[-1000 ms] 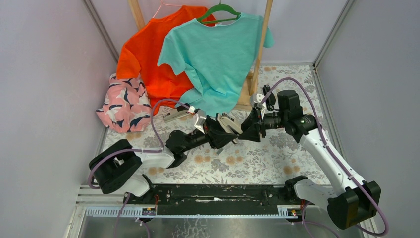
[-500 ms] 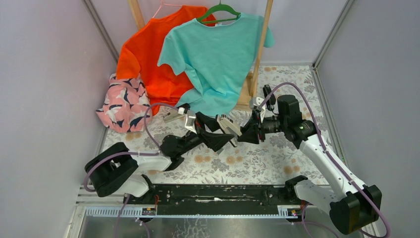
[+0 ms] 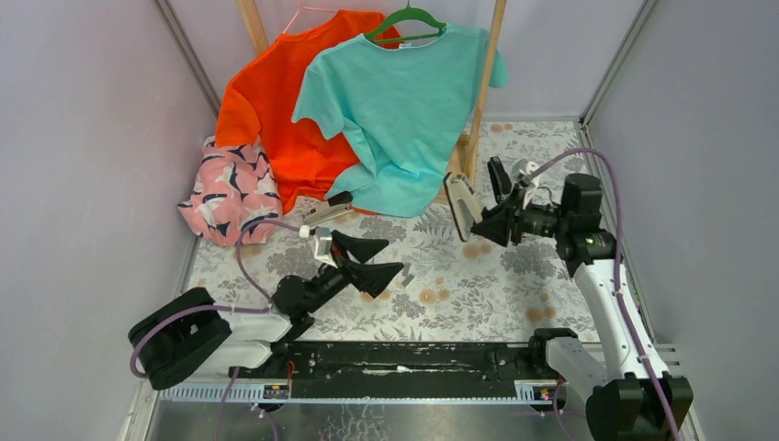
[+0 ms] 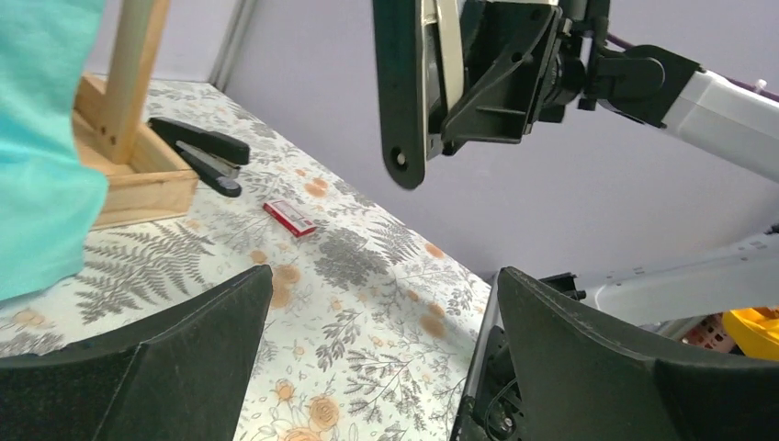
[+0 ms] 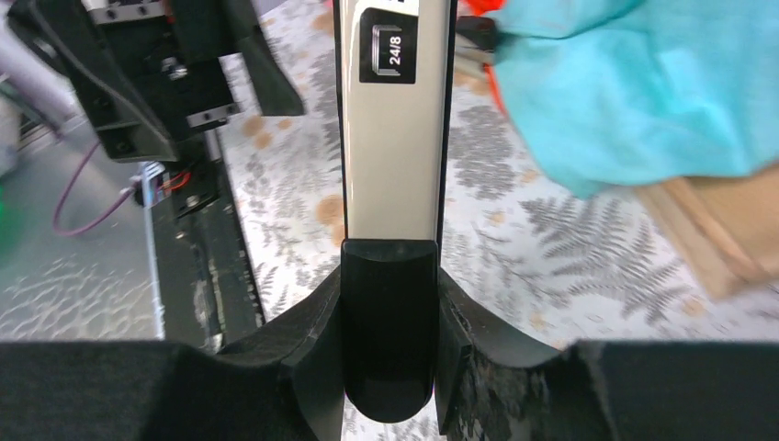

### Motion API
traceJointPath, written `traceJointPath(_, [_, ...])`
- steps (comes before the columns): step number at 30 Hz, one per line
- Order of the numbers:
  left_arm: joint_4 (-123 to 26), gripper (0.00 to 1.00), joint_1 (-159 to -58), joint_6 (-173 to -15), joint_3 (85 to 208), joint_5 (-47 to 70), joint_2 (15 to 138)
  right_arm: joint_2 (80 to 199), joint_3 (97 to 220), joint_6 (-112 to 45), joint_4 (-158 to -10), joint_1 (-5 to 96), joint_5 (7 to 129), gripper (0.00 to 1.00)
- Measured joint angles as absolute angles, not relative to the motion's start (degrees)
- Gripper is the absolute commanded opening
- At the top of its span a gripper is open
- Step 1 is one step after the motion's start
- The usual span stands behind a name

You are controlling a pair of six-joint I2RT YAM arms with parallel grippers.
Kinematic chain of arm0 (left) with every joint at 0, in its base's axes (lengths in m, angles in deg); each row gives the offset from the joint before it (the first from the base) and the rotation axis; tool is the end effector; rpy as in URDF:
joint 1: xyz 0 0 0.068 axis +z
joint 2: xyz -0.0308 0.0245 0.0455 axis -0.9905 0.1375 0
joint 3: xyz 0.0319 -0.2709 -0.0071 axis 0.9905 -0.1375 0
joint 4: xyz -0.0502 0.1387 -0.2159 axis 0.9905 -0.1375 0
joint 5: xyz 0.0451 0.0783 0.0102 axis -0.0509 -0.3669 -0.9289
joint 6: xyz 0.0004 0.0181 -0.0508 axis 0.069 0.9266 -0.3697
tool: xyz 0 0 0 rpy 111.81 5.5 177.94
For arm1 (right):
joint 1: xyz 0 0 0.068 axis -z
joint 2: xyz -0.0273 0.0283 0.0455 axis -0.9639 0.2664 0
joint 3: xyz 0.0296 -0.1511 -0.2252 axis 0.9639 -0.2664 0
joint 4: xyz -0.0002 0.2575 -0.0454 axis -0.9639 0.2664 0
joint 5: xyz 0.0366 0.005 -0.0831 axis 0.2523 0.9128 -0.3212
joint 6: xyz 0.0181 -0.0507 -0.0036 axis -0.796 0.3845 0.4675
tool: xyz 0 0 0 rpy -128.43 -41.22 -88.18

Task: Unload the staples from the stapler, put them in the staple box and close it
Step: Place the staple at the center of the board.

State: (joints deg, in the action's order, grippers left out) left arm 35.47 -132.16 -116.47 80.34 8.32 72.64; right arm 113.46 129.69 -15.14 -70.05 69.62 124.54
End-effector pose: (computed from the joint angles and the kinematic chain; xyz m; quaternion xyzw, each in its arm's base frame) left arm 0.1225 -0.1513 0.2068 0.1151 0.5520 -0.5694 0.5982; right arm 0.1985 0.0492 0.3210 -0.3941 0.6542 0.4125 0.4965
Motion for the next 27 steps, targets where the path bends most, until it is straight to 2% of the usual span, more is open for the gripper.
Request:
traceJointPath(6, [27.28,1.00,-129.54,-116.86,77.58,6.70,63.07,112.18,130.21,-14.82,-67.71,83.54,124.82,0.00])
traceJointPath(12, [12.83,1.00,-128.90,-116.40,78.15,4.60,52.51,115.87,132.29,-17.99,-67.32,92.31,119.22,0.00])
traceJointPath(19, [3.78,1.00,-128.90,-116.01,77.54,2.26,44.82,118.34,132.03,-23.27,-73.79,94.08,104.86,0.00])
traceJointPath(27, [0.50,1.00,-128.88,-115.79,77.54,2.15,47.63,136.31,140.62,-23.30,-71.47,94.05,95.53,0.00])
